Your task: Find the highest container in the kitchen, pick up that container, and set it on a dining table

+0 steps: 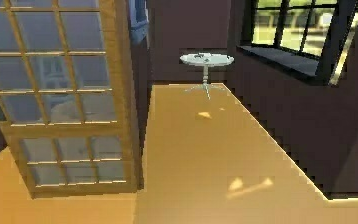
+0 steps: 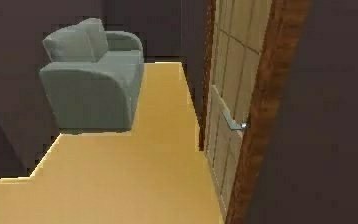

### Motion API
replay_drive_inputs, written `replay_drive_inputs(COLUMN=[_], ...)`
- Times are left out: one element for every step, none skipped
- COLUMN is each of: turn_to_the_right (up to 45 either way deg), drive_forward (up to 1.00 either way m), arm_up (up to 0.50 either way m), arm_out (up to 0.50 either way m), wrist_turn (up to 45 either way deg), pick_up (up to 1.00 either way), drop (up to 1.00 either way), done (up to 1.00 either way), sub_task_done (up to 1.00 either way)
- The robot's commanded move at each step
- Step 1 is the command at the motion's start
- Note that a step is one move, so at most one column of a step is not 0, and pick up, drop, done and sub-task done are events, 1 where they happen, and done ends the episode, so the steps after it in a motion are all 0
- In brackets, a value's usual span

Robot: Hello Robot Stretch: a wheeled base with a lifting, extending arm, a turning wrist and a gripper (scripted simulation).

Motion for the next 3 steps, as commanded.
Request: replay_drive_inputs(turn_to_the_right=[0.0, -45.0, -36.0], drive_forward=[0.05, 0.0, 0.0], arm_up=[0.0, 0.0, 0.0], arm_out=[0.0, 0.0, 0.0], wrist_turn=[0.0, 0.0, 0.0], pick_up=[0.0, 0.0, 0.0], drop=[0.0, 0.0, 0.0], done=[0.0, 0.0, 0.0], sub_task_done=[0.0, 0.0, 0.0])
